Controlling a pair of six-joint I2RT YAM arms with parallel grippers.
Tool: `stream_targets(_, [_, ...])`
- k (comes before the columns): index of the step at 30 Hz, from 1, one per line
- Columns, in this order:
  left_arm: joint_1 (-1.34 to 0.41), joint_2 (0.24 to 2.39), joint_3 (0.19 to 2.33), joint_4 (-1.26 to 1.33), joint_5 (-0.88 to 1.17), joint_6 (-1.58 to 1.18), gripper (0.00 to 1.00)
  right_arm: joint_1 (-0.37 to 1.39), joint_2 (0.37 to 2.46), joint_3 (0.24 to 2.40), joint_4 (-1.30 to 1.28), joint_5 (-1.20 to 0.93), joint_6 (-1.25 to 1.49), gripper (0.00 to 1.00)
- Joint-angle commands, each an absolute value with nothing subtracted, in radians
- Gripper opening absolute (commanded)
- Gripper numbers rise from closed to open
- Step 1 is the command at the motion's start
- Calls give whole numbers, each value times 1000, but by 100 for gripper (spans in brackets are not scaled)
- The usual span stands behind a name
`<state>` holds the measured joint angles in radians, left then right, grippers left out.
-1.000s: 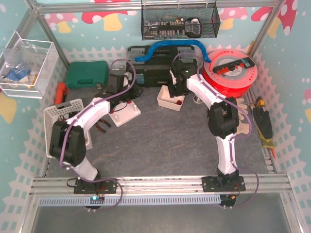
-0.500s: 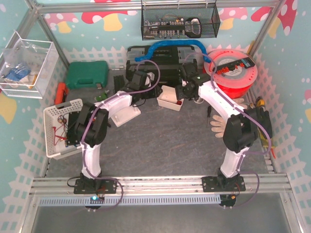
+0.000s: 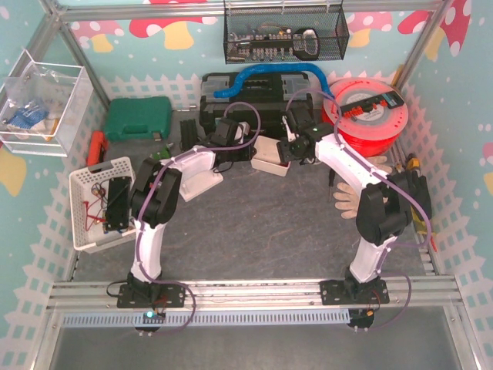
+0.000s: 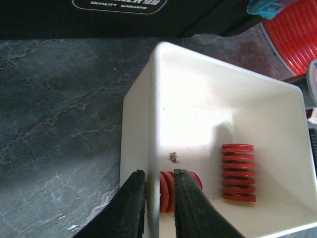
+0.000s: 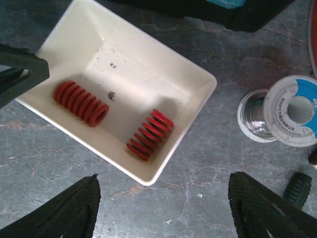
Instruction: Install the large spring
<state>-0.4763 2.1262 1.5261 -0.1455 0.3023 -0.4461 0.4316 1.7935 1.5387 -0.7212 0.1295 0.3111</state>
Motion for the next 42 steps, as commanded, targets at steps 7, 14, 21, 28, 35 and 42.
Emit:
stream_targets(7, [-468,2111,1540,-175,302,-279,6,426,1770,1515,-676,65,268,71])
stream_targets(14, [-452,2131,1587,-175,404,-129,0,426,1763,1495,-674,44,262,71])
stream_targets(21, [-445,2135,1596,-191,428,-4,2,426,1764,1444,-671,33,244,70])
stream_targets(28, [-443,2187,1662,-207,414,39,13,426,1768,1432,-664,0,235,69])
stream_targets(35, [-422,2169,1699,-188,396,-84,45,426,1787,1433,-614,-39,180,60])
stream_targets(42, [-353,2008,1589,-179,269,-545,49,416,1926,1497,-599,-166,-28,57])
